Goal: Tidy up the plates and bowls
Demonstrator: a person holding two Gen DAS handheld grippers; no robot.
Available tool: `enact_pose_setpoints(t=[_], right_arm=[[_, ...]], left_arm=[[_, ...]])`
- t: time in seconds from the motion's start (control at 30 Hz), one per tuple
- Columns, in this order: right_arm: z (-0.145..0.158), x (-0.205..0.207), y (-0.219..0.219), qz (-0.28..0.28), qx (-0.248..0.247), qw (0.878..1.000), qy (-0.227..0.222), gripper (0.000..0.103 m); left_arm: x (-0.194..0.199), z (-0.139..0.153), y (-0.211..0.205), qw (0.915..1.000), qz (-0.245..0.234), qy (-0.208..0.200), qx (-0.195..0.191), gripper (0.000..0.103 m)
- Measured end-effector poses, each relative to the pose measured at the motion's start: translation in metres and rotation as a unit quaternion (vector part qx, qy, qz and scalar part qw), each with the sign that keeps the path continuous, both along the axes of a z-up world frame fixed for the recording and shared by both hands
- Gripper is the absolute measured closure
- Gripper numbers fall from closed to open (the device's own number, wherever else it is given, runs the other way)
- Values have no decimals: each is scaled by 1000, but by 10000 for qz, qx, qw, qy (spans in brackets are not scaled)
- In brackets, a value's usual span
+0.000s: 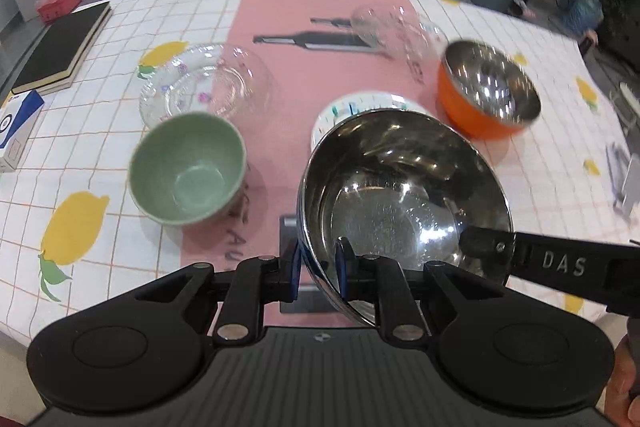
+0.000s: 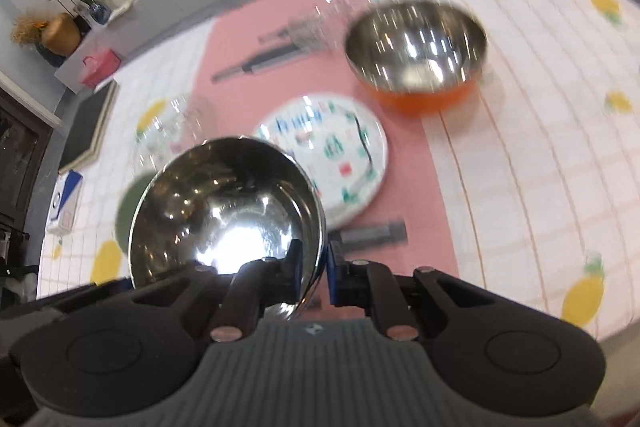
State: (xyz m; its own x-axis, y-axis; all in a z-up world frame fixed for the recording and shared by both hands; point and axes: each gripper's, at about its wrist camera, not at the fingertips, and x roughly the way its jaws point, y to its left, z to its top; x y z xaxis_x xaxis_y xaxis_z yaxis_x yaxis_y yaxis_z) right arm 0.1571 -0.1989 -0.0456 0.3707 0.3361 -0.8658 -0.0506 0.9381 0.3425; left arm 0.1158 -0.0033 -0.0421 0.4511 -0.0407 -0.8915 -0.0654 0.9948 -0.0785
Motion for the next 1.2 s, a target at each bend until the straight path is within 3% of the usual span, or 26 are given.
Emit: enact_pose_setpoints(t=[0.17,0.33,0.47,0.57,0.73,0.83,0.97,1.2], right_arm=[[-14,-4,-5,16,-19,10000,-2,94],[-19,-11,-6,130,-193,9994,-247,94],[-22,-11,-6,171,-206,9993,-278,92],[-24,-10,-5,293,-129,9993,-177,82],[-30,-10,-10,236,44,9997,-91,78],[-21,-15,-11,316,-257,9982,-449,50],[-6,-21,-18,286,-405,9938,-994,36],[-2,-37,-35,-595,-134,9909,-1203,36]], left_arm=[[-3,-20,-9,9995,-146,262,-61,83],[-6,-36,-3,9963,-264,646,-507,83],[-7,-39,-5,9964,-378,632,-428,82],[-7,-38,-6,9951,-501,698,-495,78],[-6,-38,-1,9960,-463,606,-455,74],[-7,-35,2,9971,-461,475,-369,70],[-9,-27,6,9985,-382,265,-299,57],[-19,-8,-1,9994,-312,-88,106,52]])
